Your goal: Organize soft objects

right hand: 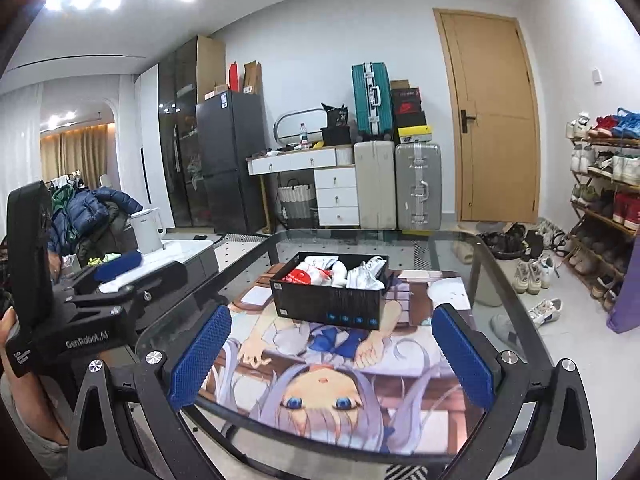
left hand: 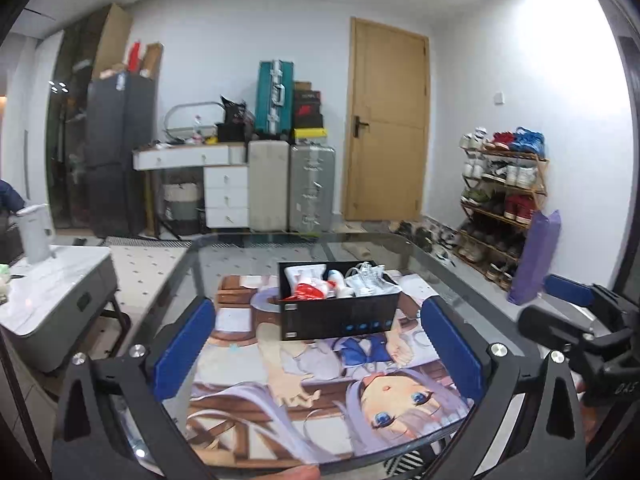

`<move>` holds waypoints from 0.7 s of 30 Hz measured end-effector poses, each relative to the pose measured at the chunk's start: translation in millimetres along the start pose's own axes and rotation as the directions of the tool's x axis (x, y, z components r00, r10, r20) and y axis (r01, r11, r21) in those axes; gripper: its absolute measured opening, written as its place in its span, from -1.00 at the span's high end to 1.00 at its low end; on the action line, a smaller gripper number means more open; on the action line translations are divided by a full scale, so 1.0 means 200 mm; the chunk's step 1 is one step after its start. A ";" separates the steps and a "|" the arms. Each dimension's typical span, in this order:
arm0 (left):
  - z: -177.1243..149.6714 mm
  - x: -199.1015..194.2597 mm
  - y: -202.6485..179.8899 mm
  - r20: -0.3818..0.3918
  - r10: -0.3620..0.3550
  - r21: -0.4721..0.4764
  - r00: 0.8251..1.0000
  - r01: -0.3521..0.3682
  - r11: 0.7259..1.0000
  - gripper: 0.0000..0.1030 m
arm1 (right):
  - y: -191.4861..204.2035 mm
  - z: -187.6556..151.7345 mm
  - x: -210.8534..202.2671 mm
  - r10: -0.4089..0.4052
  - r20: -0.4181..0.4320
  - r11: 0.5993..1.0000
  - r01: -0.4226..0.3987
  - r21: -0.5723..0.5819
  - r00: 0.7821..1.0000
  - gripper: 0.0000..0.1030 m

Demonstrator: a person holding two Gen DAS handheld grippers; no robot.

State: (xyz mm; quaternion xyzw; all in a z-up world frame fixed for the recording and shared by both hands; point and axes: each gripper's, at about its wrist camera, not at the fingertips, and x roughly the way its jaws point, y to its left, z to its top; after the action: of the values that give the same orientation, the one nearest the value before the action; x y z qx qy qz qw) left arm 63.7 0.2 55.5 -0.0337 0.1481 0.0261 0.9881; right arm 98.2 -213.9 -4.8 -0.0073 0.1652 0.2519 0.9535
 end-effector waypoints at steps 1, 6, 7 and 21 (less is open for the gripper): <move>-0.02 -0.03 0.00 0.014 0.020 0.003 1.000 -0.020 1.000 -1.00 | 0.00 -0.02 -0.03 -0.009 0.006 1.000 0.009 -0.007 1.000 -0.99; -0.11 -0.18 -0.02 0.077 0.004 0.025 0.997 -0.006 1.000 -1.00 | 0.01 -0.14 -0.16 -0.029 0.033 0.999 0.028 0.039 0.999 -0.99; -0.12 -0.20 -0.02 0.085 -0.003 0.021 0.996 0.001 1.000 -1.00 | 0.01 -0.15 -0.18 -0.023 0.038 0.999 0.022 0.043 0.999 -0.99; -0.24 -0.34 -0.10 0.105 -0.048 0.097 0.993 0.038 0.995 -1.00 | 0.11 -0.21 -0.26 -0.011 0.083 1.000 0.013 -0.019 0.996 -0.99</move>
State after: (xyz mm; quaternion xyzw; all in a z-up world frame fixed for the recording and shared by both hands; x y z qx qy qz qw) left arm -13.3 -26.2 29.8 0.0115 0.0954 -0.0003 0.9954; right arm 31.6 -222.7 -26.7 -0.0074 0.1231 0.2479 0.9609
